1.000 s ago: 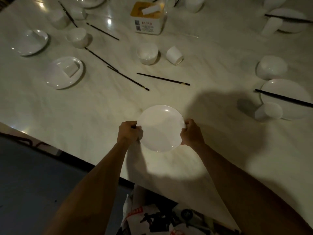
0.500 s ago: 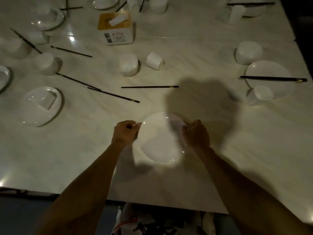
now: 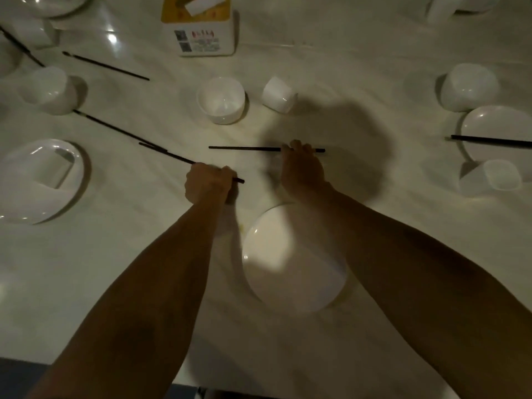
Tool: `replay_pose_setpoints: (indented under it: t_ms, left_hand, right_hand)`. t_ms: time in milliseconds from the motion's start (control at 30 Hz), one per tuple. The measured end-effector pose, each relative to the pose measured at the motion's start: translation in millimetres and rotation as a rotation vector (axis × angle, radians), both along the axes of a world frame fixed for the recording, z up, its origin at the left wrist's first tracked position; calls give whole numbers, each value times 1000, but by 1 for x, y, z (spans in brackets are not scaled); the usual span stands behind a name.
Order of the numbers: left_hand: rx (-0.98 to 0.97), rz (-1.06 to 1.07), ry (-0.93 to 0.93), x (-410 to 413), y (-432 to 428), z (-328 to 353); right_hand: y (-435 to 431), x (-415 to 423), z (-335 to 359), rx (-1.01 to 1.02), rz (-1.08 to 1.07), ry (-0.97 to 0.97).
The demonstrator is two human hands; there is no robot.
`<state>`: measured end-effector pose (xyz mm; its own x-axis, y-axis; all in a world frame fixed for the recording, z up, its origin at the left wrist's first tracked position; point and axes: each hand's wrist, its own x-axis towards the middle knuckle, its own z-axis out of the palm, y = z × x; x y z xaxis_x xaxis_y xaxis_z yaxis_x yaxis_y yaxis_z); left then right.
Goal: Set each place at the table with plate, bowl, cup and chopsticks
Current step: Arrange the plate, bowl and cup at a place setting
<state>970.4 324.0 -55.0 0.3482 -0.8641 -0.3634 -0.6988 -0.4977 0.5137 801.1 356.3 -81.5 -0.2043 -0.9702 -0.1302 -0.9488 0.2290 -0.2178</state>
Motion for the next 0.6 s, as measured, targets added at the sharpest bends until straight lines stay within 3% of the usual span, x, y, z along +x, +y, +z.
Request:
replay_pose_setpoints:
  t_ms: [133,267,400,600]
  left_hand:
    - [17,2,14,-2,6,-2]
    - [39,-36,-15,-2,17,1]
    - [56,-150,89,-2,34,5]
    - [65,-328,219,6,79,7]
  right_hand:
    - [-6,0,-1,76,52,40]
    - [2,-7,1,-3,23,3]
    - [16,-17,9,27,15,-52]
    - [50,-22,42,39,-197,-226]
